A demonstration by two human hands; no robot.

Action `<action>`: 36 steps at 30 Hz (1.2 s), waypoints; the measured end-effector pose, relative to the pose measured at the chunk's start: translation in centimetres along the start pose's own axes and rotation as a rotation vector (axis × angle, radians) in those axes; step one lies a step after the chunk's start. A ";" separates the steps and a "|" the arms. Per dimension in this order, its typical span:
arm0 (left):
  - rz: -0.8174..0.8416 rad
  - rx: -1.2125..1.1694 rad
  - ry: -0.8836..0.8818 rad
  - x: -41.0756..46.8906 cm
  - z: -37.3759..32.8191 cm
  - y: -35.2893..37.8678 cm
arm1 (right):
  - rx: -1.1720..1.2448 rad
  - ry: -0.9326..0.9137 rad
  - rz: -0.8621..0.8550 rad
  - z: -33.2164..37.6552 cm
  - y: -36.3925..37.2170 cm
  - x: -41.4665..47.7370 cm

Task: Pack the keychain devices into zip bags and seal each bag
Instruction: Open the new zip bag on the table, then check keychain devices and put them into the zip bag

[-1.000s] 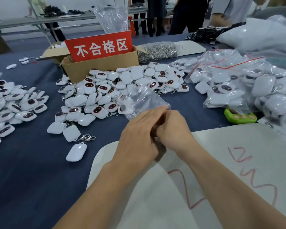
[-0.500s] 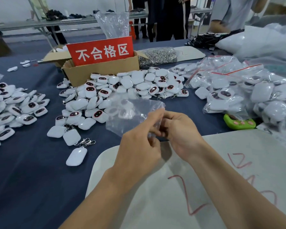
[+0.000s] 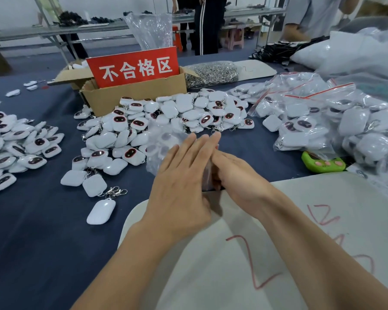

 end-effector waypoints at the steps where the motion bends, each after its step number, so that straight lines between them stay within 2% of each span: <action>1: 0.023 0.001 0.008 -0.1 0.3 0.1 | 0.061 0.010 0.021 0.1 0.0 -0.1; 3: 0.043 -0.002 0.022 -0.1 1.0 0.2 | 0.130 0.026 0.098 0.3 0.0 -0.2; 7: 0.024 0.011 0.024 -0.3 1.5 0.6 | -0.097 0.014 0.168 0.0 0.2 -0.4; 9: 0.017 0.013 -0.011 -0.4 1.8 1.1 | -0.127 -0.008 0.121 -0.1 0.4 -0.4; 11: -0.034 0.046 -0.076 -0.4 2.4 1.1 | -0.061 -0.072 -0.058 -0.1 0.2 0.0; 13: -0.117 0.161 -0.141 -0.5 3.2 0.8 | -0.027 -0.117 -0.347 -0.5 -0.8 0.8; 14: -0.169 0.199 -0.177 -0.6 3.7 0.7 | -0.066 -0.119 -0.464 -0.7 -1.2 1.2; 16: -0.243 0.226 -0.252 -0.9 4.5 0.7 | -0.250 -0.098 -0.558 -1.3 -1.5 2.1; 20: -0.153 0.117 -0.422 -1.1 5.5 1.7 | -0.784 -0.169 -0.500 -1.4 -0.3 5.6; 27: -0.143 0.008 -0.534 -1.2 6.1 2.1 | -1.227 -0.288 -0.360 -0.2 1.4 10.3; 31: -0.097 -0.042 -0.608 -1.1 6.3 1.8 | -1.144 -0.403 -0.468 0.4 1.5 10.4; 36: -0.092 -0.045 -0.598 -1.0 5.9 1.7 | -1.252 -0.485 -0.256 0.8 2.2 11.2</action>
Point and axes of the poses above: each hand's wrist, its own x-axis towards the middle knuckle, its own y-axis out of the palm, z = x × y, the point moved 1 cm from there along x, towards the middle knuckle, and after that the axes turned 13 degrees about y, right-handed, at the moved point
